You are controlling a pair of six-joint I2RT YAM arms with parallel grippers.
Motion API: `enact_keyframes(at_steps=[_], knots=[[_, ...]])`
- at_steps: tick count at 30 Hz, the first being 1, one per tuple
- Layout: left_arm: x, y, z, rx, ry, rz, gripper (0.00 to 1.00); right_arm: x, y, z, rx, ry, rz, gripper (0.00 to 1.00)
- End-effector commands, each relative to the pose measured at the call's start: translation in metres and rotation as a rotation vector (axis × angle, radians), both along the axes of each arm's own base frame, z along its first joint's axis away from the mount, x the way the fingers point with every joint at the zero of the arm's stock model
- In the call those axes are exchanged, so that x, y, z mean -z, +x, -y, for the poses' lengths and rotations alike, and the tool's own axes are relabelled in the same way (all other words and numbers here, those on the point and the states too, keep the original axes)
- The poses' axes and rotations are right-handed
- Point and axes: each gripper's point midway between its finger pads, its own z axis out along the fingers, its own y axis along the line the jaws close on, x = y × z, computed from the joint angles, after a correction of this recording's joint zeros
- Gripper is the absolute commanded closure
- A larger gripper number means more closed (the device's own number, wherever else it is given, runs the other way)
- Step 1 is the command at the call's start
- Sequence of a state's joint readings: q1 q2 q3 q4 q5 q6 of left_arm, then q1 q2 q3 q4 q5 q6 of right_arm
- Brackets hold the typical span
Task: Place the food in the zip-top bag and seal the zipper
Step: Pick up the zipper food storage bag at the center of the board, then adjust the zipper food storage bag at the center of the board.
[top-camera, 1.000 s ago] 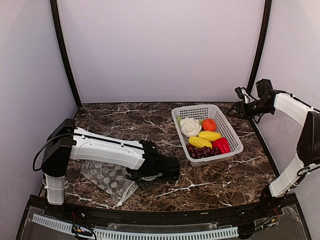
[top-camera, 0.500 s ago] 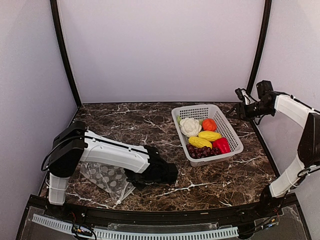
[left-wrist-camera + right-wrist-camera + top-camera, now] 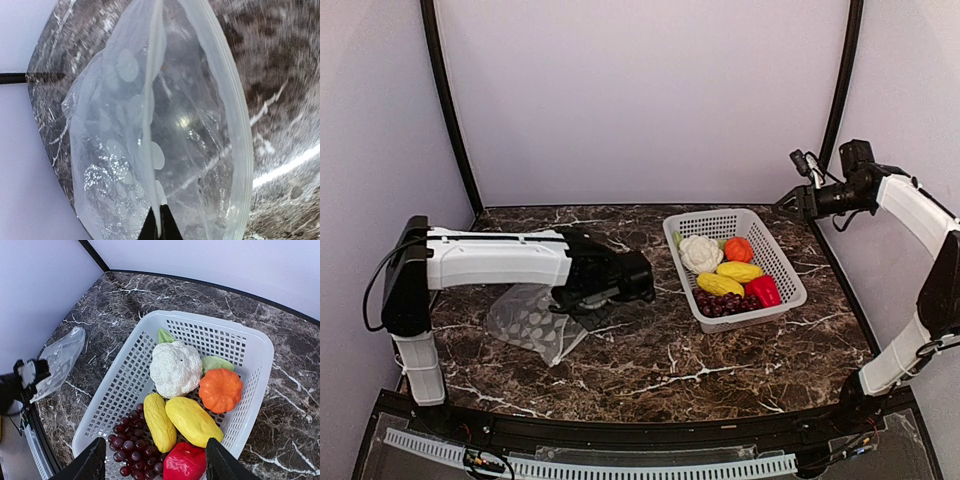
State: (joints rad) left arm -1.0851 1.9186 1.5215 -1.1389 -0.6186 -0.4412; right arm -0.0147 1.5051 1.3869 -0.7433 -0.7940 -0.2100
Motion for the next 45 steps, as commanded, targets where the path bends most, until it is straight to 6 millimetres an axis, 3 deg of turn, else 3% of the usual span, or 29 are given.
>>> enact_keyframes(at_steps=[1, 4, 8, 11, 16, 22, 25, 31, 35, 38, 41, 45], knots=[[-0.069, 0.036, 0.022, 0.062, -0.238, 0.102, 0.99, -0.019, -0.007, -0.026, -0.095, 0.001, 0.044, 0.35], [-0.082, 0.052, 0.032, 0.057, -0.311, 0.144, 0.99, -0.021, -0.006, -0.05, -0.143, 0.006, 0.017, 0.35], [-0.082, 0.067, 0.05, 0.008, -0.434, 0.19, 0.99, -0.025, -0.005, -0.11, -0.274, 0.049, -0.014, 0.34], [-0.097, 0.08, 0.063, -0.057, -0.579, 0.26, 0.99, -0.017, 0.003, -0.152, -0.344, 0.108, -0.079, 0.34], [-0.11, 0.088, 0.072, -0.162, -0.815, 0.314, 0.99, -0.008, -0.002, -0.206, -0.467, 0.221, -0.24, 0.34], [-0.118, 0.096, 0.075, -0.214, -0.916, 0.361, 0.99, -0.012, -0.013, -0.239, -0.517, 0.237, -0.266, 0.31], [-0.121, 0.098, 0.075, -0.238, -0.944, 0.374, 0.99, -0.003, -0.008, -0.25, -0.48, 0.213, -0.28, 0.25], [-0.131, 0.099, 0.075, -0.246, -0.988, 0.396, 0.99, 0.019, -0.01, -0.276, -0.476, 0.187, -0.344, 0.26], [-0.136, 0.098, 0.074, -0.248, -1.015, 0.409, 0.99, 0.032, -0.011, -0.288, -0.459, 0.15, -0.351, 0.35], [-0.139, 0.097, 0.071, -0.251, -1.024, 0.42, 0.99, 0.048, 0.0, -0.287, -0.369, 0.077, -0.352, 0.41], [-0.14, 0.095, 0.065, -0.25, -1.015, 0.431, 0.99, 0.061, 0.013, -0.283, -0.291, 0.028, -0.345, 0.59], [-0.14, 0.091, 0.058, -0.248, -1.008, 0.439, 0.99, 0.065, 0.022, -0.282, -0.256, 0.008, -0.332, 0.95]])
